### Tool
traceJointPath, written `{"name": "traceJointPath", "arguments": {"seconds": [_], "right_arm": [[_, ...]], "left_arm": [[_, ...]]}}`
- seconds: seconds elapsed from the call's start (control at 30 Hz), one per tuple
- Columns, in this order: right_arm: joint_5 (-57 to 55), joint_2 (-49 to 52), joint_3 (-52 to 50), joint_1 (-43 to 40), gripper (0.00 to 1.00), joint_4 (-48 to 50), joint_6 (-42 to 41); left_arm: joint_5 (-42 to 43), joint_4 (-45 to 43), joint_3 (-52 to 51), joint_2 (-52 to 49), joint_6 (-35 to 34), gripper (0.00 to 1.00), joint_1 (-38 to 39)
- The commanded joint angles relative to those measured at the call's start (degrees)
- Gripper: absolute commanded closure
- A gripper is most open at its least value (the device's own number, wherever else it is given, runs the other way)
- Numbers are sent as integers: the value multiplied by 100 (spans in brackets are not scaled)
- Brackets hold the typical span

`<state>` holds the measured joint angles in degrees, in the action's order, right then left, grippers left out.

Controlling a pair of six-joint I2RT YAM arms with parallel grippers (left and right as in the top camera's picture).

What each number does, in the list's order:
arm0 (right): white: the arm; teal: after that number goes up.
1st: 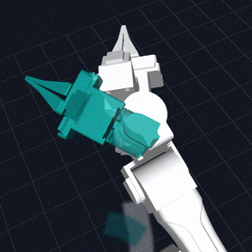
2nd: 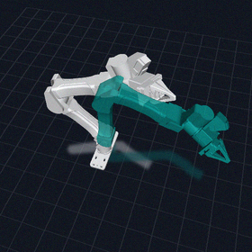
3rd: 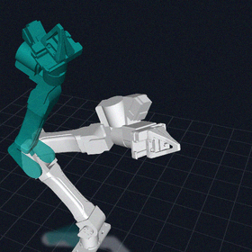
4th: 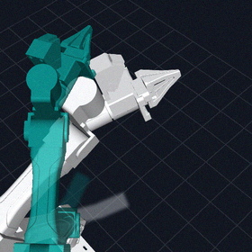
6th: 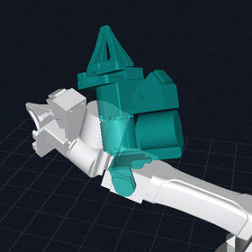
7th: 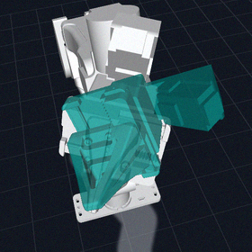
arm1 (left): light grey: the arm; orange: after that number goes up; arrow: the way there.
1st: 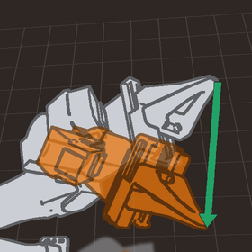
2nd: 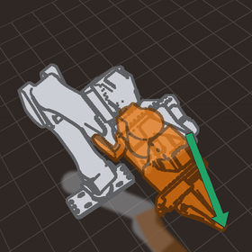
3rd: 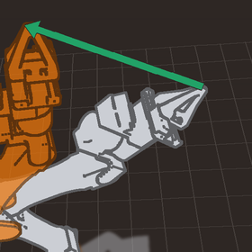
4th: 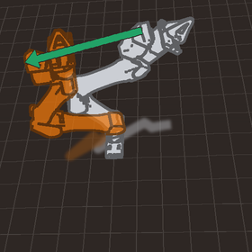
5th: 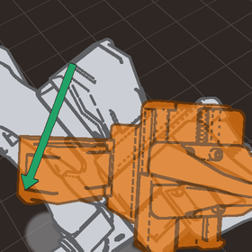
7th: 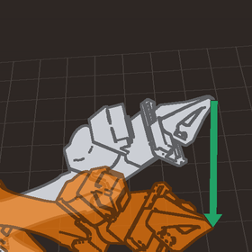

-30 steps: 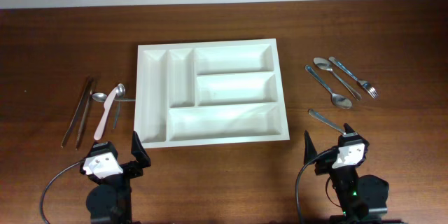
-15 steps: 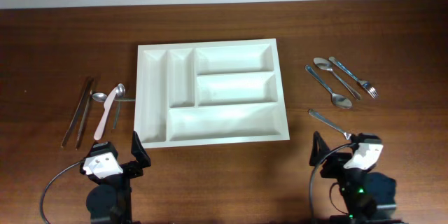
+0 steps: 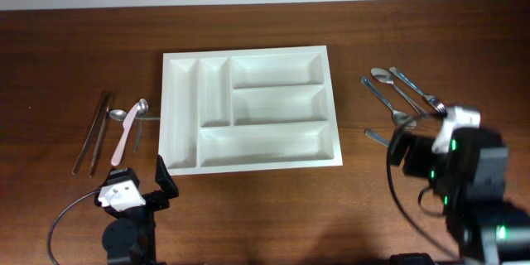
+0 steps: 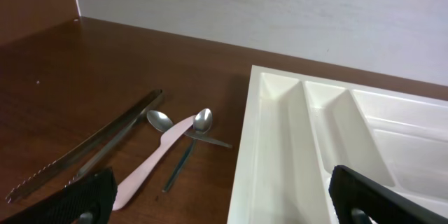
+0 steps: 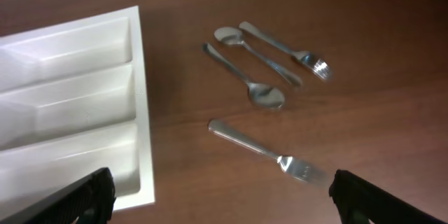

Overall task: Pack container
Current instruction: 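Move the right gripper over the silver spoons right of the tray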

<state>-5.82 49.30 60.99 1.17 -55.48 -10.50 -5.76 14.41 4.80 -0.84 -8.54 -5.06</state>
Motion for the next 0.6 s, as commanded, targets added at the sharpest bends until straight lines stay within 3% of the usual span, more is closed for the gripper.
{"name": "traceJointPath", "arguments": {"seconds": [0.0,0.37,0.57], "right_arm": [[-160,551,634,26,1,-160,459],[85,1609,979,-103,1,81,431],[391,2415,929,-1147,0,466,-835]], "left_arm": [[61,-2,-31,48,114,1,-35],[61,-2,-31,48,114,1,-35],[61,-4,-31,48,114,1,-35]]}}
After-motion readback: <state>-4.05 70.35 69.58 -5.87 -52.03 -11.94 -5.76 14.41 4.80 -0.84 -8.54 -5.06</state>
